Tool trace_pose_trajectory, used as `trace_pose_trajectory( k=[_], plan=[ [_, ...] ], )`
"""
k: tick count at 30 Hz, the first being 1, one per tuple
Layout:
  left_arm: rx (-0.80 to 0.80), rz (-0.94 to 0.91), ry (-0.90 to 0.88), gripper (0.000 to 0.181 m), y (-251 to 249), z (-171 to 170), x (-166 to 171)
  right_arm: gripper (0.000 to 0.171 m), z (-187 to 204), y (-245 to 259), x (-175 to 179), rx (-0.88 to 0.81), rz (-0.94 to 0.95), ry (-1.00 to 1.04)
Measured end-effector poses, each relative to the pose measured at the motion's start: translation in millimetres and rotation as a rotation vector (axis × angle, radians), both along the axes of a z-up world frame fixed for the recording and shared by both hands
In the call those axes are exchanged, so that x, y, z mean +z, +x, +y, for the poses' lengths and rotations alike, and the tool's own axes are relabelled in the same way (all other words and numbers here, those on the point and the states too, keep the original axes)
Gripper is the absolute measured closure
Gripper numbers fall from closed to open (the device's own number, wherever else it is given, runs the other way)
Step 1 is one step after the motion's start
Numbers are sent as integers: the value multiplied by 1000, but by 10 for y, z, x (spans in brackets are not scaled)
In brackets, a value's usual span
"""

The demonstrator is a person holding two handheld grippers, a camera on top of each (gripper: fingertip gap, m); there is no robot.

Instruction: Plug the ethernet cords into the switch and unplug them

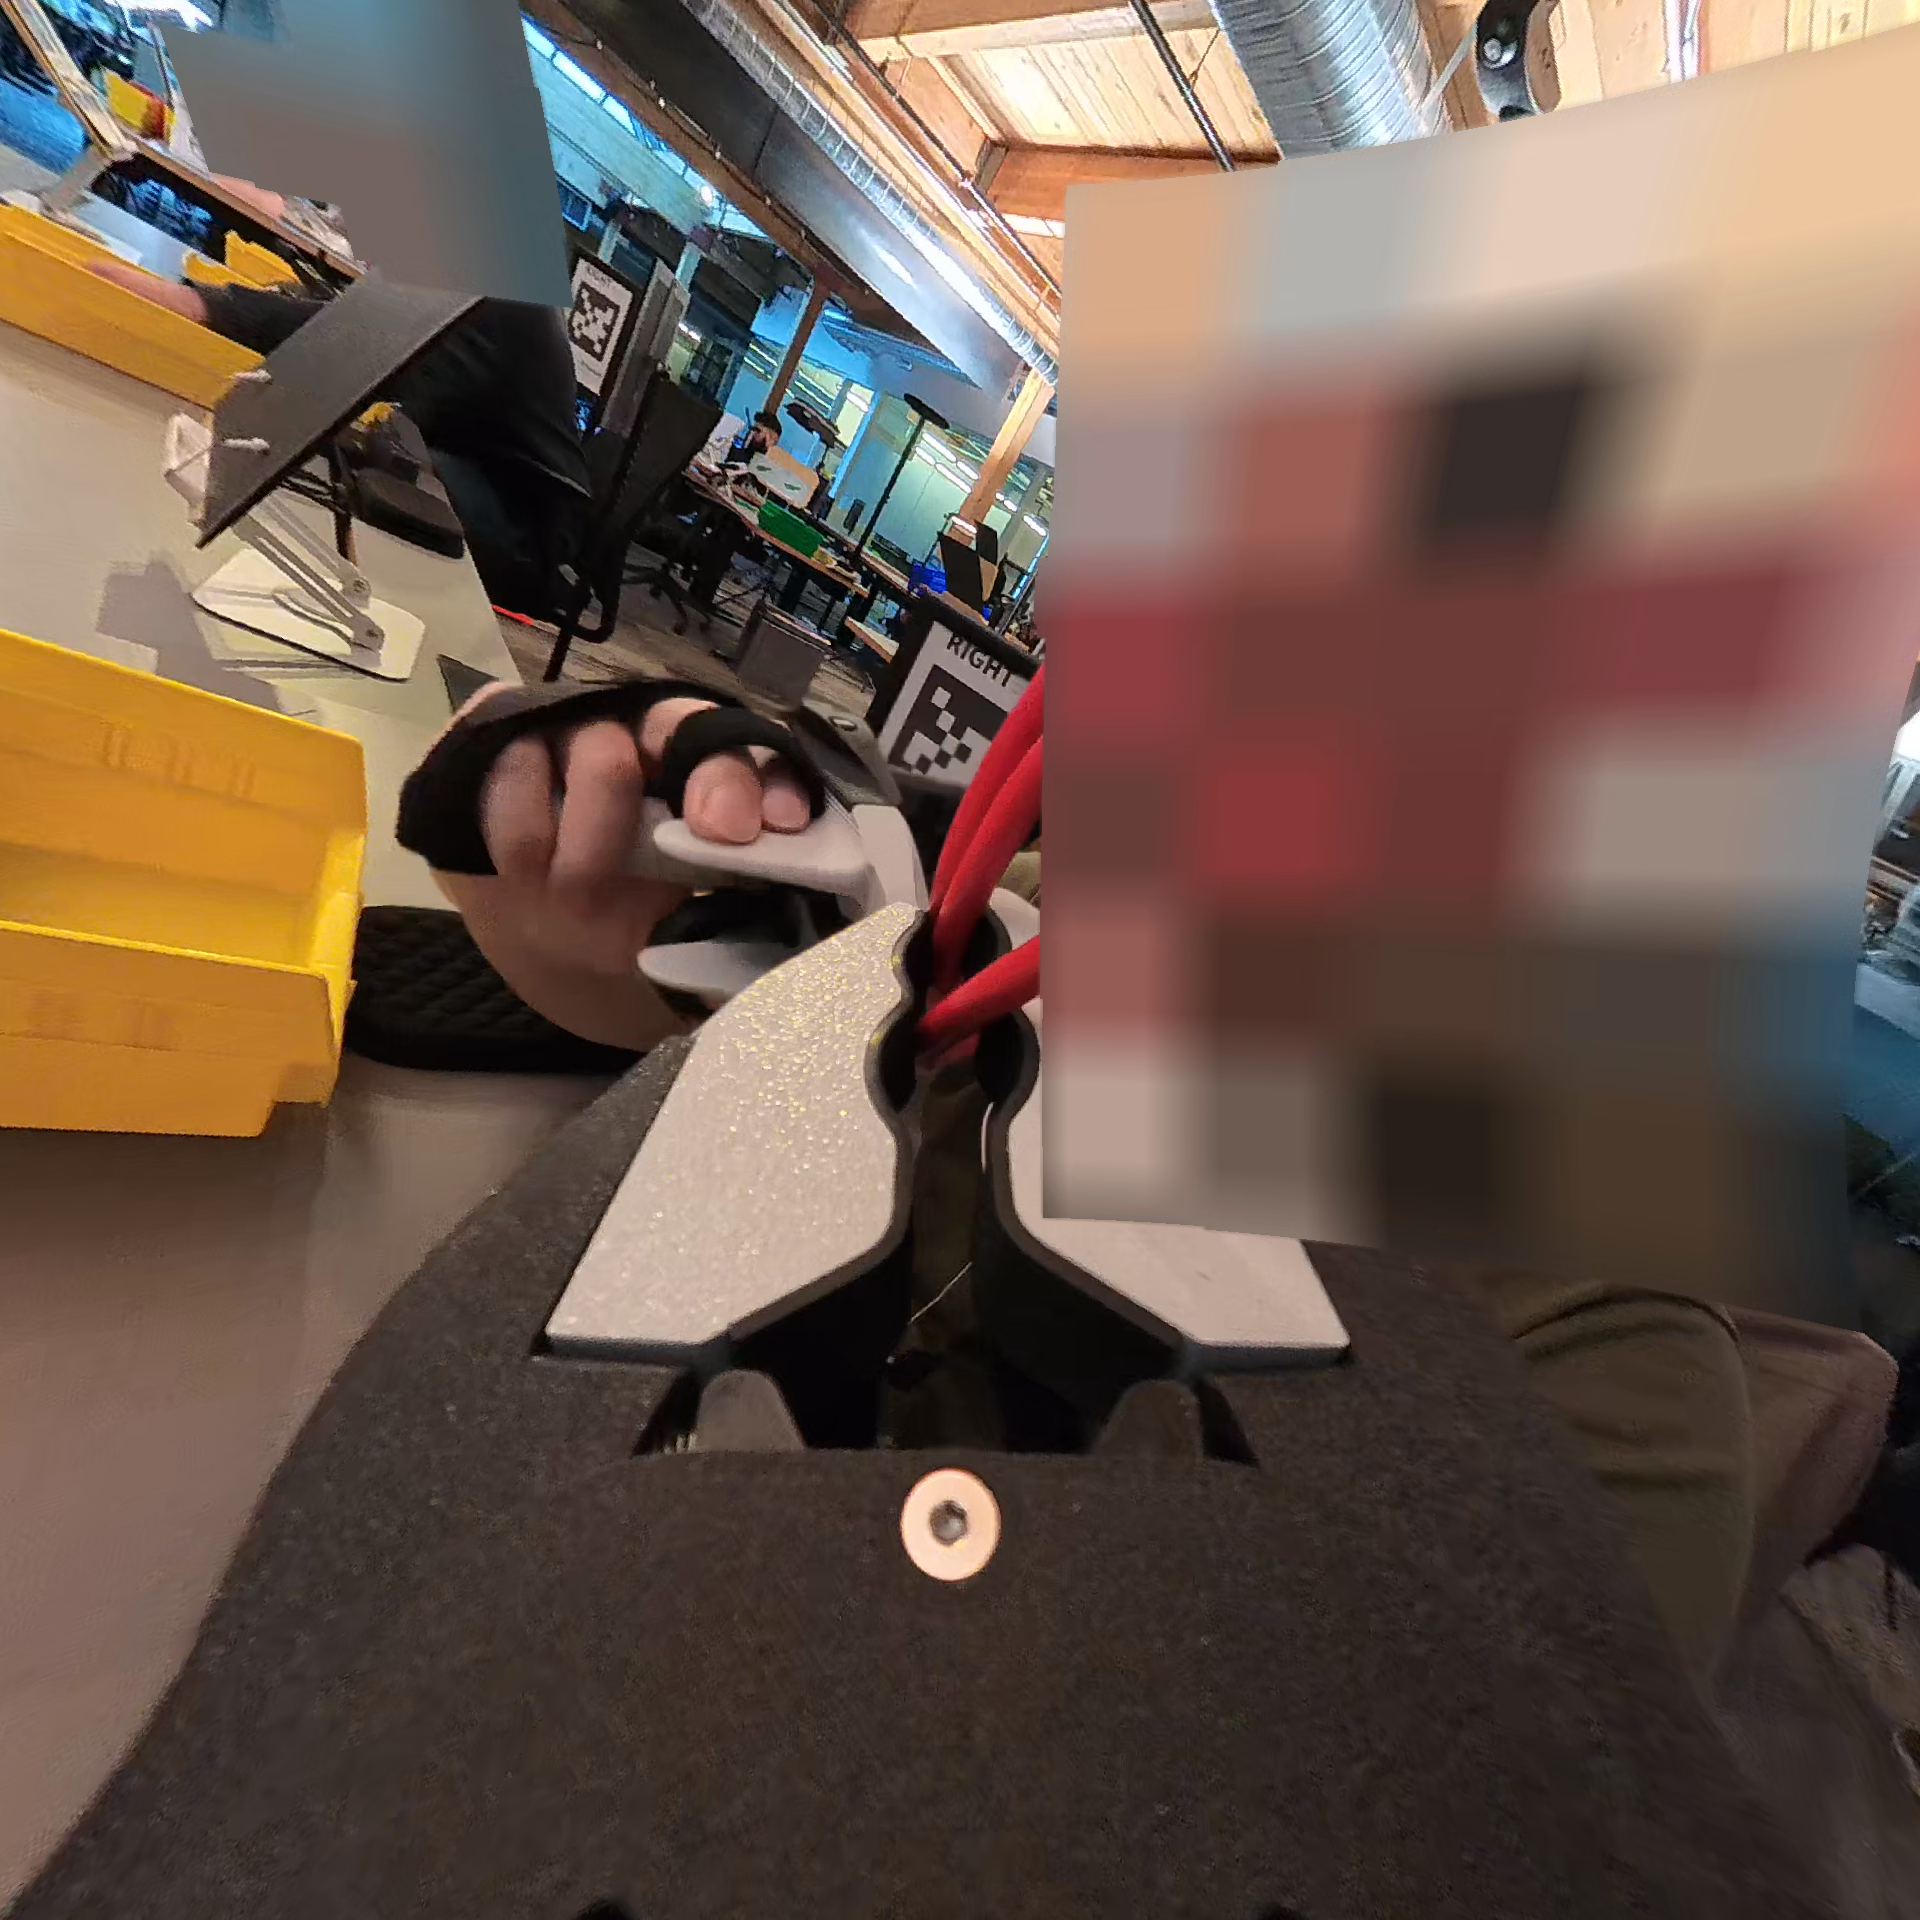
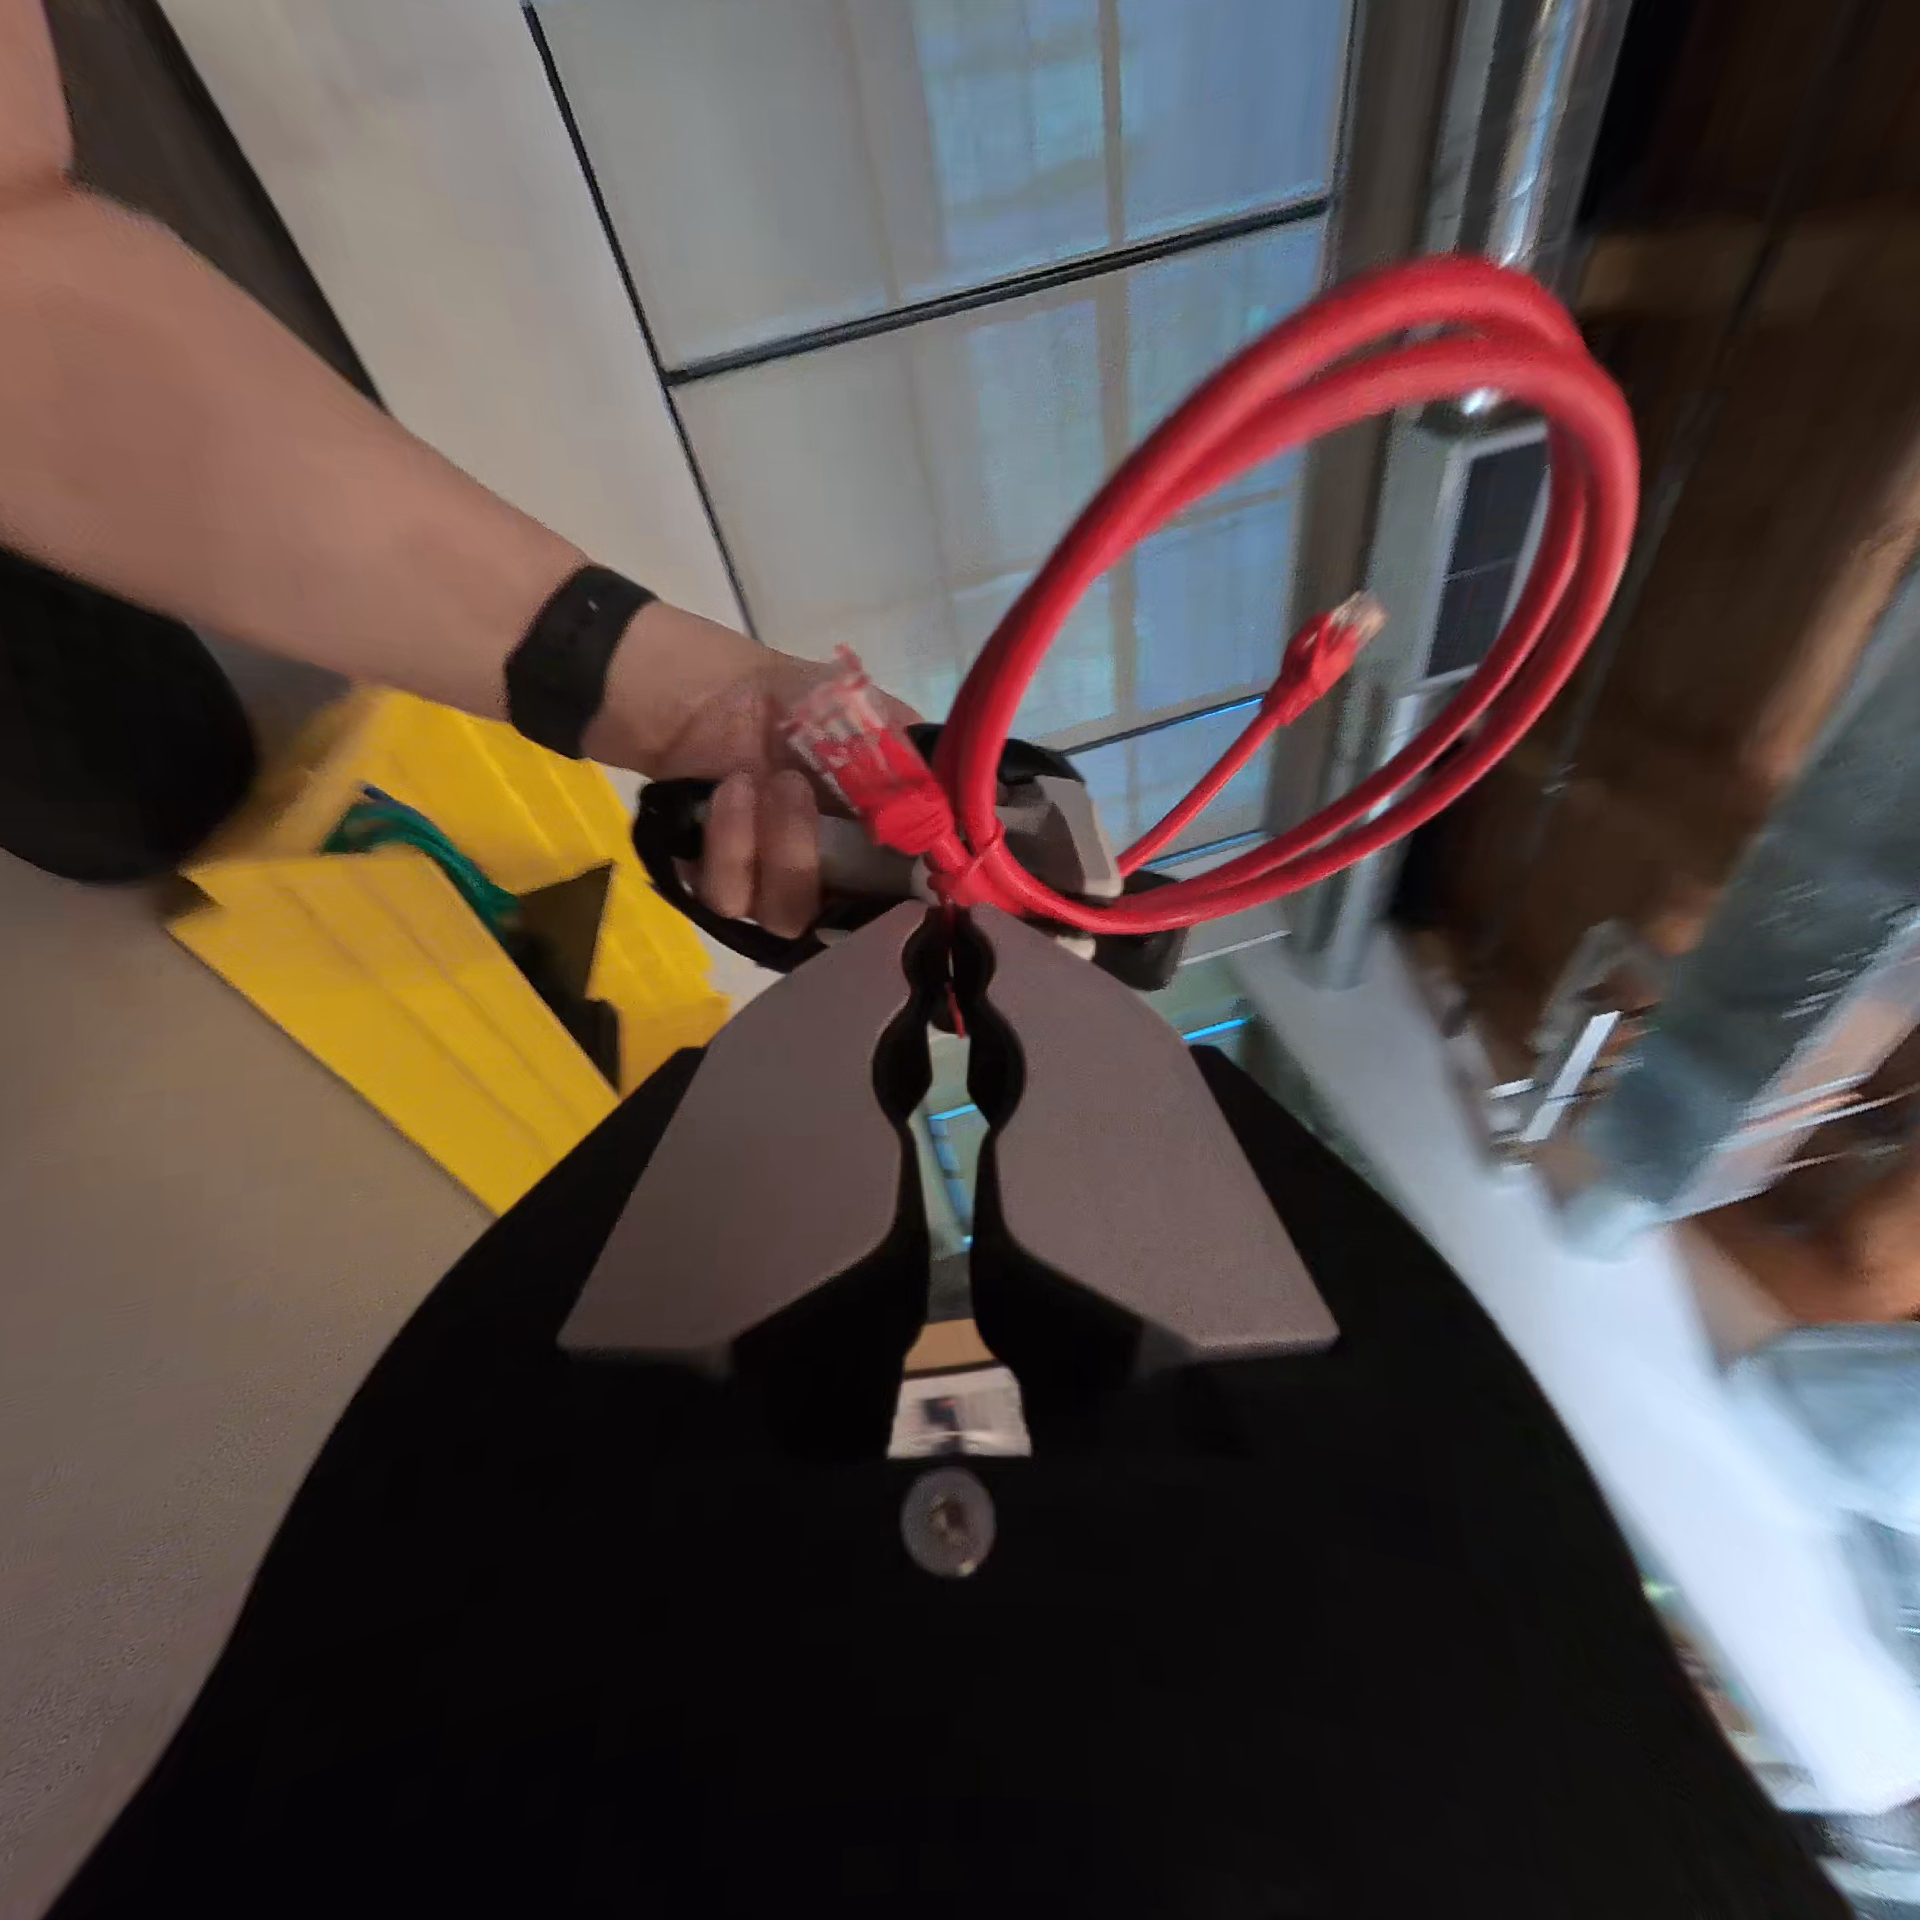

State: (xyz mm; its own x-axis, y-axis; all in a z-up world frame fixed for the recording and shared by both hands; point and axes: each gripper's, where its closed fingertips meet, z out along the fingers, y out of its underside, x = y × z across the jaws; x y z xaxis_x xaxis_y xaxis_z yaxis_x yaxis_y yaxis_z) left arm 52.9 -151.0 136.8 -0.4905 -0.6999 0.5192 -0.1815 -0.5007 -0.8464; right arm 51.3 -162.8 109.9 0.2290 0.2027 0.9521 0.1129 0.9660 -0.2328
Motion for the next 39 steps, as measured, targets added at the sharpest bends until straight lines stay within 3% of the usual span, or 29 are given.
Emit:
trace_pose_trajectory(
  k=[4,6,11,17,19,21,26,30,39],
  plan=[
    [10,7,-6,175,31,19,-21,169,32,55,18,-94,87,244],
    [14,10,9,175,22,17,-25,167,39,39,-6,-64,104,209],
    [-2,-10,84,175,-42,-81,23,149,27,-5,-45,276,-54,-478],
    [-8,3,195,175,-62,-190,-3,135,24,-10,39,828,-332,-1654],
    [-8,13,219,175,-44,-210,-27,137,4,15,38,984,-403,-1843],
    [-15,25,222,175,-33,-226,-44,138,-12,-7,-36,1021,-482,-1978],
    [-1,52,238,175,-19,-205,-93,144,-165,-48,-206,972,-647,-2058],
    [-3,54,247,175,-14,-210,-102,158,-211,-41,-193,952,-658,-2035],
    [-3,90,286,175,27,-216,-186,156,-239,-15,-276,849,-707,-2014]
  ],
)
